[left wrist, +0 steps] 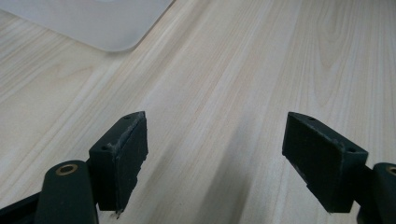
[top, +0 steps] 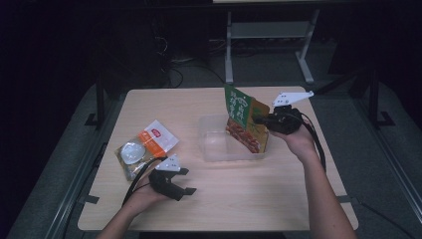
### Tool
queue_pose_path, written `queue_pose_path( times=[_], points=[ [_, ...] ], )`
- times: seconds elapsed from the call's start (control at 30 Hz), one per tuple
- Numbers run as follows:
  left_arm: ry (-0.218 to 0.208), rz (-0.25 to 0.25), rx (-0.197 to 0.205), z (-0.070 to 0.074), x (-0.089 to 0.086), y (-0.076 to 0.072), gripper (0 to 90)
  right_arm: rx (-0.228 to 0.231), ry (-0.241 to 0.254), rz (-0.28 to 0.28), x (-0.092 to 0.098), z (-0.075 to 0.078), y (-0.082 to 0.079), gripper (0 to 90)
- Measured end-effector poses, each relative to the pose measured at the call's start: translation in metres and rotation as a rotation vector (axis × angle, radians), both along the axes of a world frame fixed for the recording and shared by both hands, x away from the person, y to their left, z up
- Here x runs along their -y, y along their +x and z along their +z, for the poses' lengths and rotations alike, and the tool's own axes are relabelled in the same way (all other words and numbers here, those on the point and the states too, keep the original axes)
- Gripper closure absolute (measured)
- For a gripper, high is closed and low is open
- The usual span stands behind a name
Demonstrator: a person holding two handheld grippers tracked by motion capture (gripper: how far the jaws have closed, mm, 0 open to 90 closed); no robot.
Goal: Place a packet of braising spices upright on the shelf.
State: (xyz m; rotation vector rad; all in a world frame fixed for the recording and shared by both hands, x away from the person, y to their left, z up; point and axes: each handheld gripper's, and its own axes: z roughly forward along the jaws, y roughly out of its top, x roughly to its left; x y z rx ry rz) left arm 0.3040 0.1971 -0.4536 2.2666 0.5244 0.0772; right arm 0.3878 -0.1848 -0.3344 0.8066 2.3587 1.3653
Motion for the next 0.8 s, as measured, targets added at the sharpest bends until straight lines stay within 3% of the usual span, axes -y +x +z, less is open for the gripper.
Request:
queue_pose_path(
  times=[0.67, 0.8],
  points=[
    [0.009, -0.009, -0.009, -0.003, 0.004, -0.001, 21.7, -0.008, 0.05, -0.009, 0.009, -0.015, -0.007, 89.0],
    [0.01, -0.009, -0.009, -0.003, 0.004, -0.001, 21.2, -0.006, 0.041, -0.008, 0.007, -0.014, -0.008, 80.3]
  ],
)
